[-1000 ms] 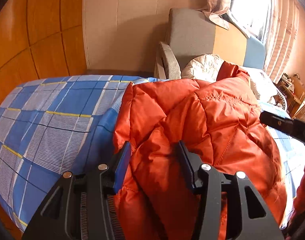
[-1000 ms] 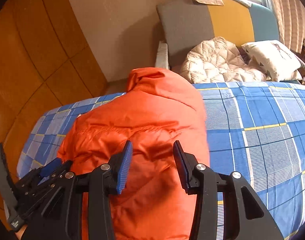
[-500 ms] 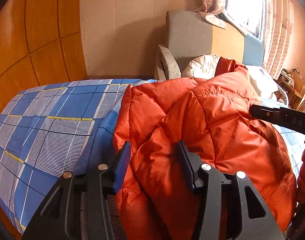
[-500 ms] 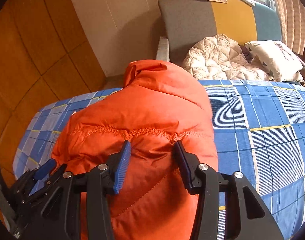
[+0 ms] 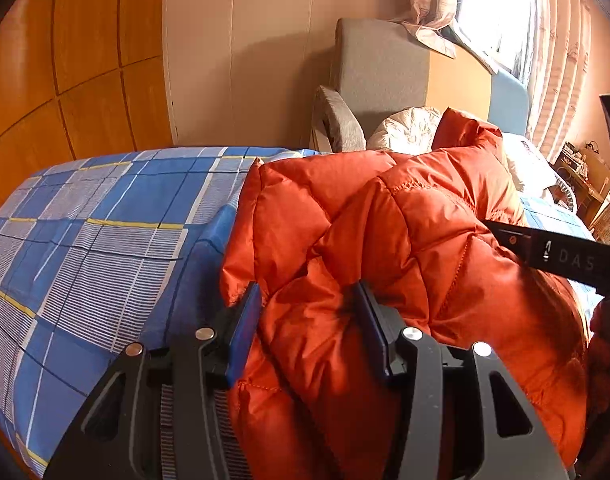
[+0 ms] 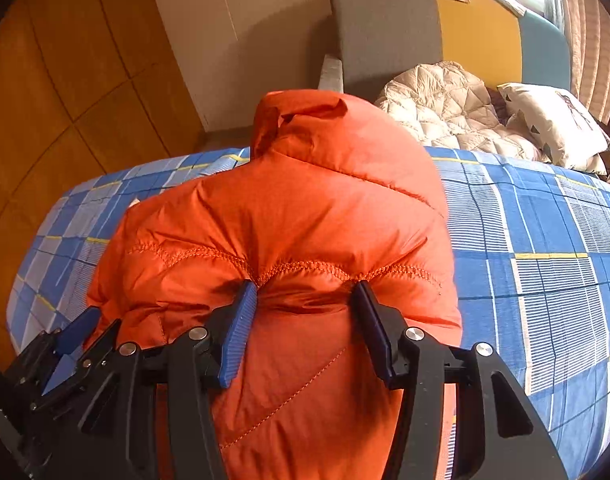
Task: Fold large clothes
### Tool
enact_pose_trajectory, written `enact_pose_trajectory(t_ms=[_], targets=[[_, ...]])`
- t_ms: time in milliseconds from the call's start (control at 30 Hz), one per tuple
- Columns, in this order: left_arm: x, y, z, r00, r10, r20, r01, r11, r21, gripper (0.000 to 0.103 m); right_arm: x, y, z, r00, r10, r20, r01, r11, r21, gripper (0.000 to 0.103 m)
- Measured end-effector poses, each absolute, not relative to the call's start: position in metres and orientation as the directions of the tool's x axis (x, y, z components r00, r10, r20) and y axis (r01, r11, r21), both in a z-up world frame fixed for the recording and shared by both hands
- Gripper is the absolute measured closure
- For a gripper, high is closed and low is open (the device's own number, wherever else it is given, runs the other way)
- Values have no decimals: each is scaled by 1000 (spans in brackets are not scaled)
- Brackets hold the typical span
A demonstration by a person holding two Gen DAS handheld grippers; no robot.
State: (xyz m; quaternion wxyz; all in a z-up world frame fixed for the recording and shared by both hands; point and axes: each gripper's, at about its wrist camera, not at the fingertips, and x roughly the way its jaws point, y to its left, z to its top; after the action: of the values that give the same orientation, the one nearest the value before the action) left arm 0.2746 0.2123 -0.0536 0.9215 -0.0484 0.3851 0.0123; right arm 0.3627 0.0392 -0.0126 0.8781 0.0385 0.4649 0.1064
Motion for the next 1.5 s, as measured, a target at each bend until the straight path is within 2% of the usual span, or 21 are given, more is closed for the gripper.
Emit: enact_pose_trajectory(t_ms=[333, 500, 700, 867, 1100, 1200, 1300, 1367, 1433, 1500], targets=[[287, 226, -77, 691, -18, -723, -77, 992, -99, 52, 376, 59, -37, 494, 191, -848, -179, 977, 116, 50], [288, 227, -87, 684, -23, -729, -74, 992, -101, 52, 377, 57, -32, 473, 198, -858, -190, 974, 120, 50], [290, 236, -88, 676, -50, -735, -76, 988, -137, 52, 362, 15, -4, 491, 339, -802, -195, 941, 278, 28], [291, 240, -89, 671, -62, -739, -78, 985, -154, 51, 353, -35, -17, 479, 388, -788, -120, 918, 379, 26], [291, 244, -91, 670, -85, -737, -70, 982, -176, 51, 358, -63, -59, 382, 586, -715, -79, 791, 606, 12], [292, 246, -93, 671, -99, -735, -64, 979, -191, 51, 363, -65, -76, 341, 663, -666, -69, 724, 686, 11], [292, 254, -96, 676, -149, -722, -59, 965, -255, 53, 369, -61, -81, 312, 711, -630, -85, 681, 727, 17], [291, 256, -96, 684, -179, -707, -47, 957, -287, 58, 374, -58, -81, 286, 735, -614, -101, 661, 744, 30], [290, 256, -95, 691, -202, -694, -42, 947, -318, 67, 375, -54, -73, 286, 737, -612, -137, 664, 735, 51], [289, 253, -92, 696, -220, -684, -28, 943, -332, 73, 373, -51, -64, 297, 736, -609, -168, 668, 725, 61]])
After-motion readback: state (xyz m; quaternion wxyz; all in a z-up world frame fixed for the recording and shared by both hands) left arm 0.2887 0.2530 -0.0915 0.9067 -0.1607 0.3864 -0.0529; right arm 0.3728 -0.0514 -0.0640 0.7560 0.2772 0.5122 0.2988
